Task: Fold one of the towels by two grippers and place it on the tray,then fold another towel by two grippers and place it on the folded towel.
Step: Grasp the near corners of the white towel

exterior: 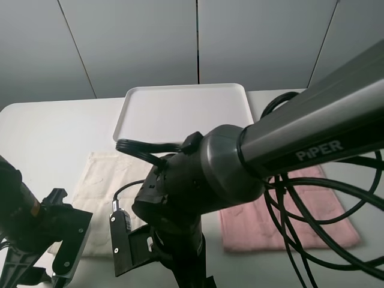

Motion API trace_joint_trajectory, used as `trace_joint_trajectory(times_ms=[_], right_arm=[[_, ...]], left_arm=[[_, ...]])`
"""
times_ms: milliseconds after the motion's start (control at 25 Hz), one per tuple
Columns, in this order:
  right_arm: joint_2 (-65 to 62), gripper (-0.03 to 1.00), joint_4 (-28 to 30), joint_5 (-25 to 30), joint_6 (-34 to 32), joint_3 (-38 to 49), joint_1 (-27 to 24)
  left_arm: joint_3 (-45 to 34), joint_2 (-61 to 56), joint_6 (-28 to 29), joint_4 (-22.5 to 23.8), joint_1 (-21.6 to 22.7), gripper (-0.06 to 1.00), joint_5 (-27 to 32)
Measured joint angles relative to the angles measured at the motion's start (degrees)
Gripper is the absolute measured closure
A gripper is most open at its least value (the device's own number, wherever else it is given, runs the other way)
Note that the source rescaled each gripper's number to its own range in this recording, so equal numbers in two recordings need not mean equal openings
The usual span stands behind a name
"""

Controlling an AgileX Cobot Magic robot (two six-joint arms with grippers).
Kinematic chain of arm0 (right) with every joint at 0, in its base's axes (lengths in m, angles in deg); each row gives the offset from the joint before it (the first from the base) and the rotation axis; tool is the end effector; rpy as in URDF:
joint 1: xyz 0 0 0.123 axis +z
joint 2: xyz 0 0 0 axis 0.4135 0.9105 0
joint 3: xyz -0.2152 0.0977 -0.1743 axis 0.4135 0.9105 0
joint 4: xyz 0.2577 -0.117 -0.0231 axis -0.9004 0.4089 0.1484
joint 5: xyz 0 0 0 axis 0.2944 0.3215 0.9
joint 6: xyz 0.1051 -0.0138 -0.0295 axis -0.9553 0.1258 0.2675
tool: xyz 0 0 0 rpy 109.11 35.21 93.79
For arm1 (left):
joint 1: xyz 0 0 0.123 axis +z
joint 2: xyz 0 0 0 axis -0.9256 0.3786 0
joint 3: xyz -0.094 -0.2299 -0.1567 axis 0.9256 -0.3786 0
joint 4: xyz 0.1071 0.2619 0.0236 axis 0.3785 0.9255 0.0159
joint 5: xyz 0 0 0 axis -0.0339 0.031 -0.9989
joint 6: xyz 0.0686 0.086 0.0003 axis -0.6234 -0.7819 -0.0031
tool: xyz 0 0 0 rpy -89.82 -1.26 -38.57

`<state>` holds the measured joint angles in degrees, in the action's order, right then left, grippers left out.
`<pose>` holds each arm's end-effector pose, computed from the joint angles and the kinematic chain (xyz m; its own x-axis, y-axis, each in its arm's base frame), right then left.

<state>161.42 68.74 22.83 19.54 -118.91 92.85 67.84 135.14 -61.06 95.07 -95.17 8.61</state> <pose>0.1355 0.3314 0.0454 0.2795 -0.9590 0.0470 -0.9599 -0.2803 -0.0100 0.1753 -0.0840 0.0475 0.0253 0.9980 0.0586 0.9996 -0.0257 0.0063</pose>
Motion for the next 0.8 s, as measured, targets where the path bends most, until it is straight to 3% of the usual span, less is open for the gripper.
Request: trace_joint_trajectory(times_ms=[280,360,600,800], right_arm=[[0.1,-0.03,0.1,0.1,-0.2,-0.1,0.0],[0.1,0.01,0.1,0.0,-0.2,-0.1,0.0],[0.1,0.43,1.1,-2.2,-0.8,-0.1,0.0],[0.2,0.81,6.2,-4.6,-7.2,-0.1,0.0]], left_arm=[[0.0,0.0,0.0,0.0,0.0,-0.06,0.0],[0.0,0.0,0.0,0.0,0.0,-0.06,0.0],[0.0,0.0,0.0,0.0,0.0,-0.06,0.1],[0.0,0.0,0.0,0.0,0.0,-0.06,0.1]])
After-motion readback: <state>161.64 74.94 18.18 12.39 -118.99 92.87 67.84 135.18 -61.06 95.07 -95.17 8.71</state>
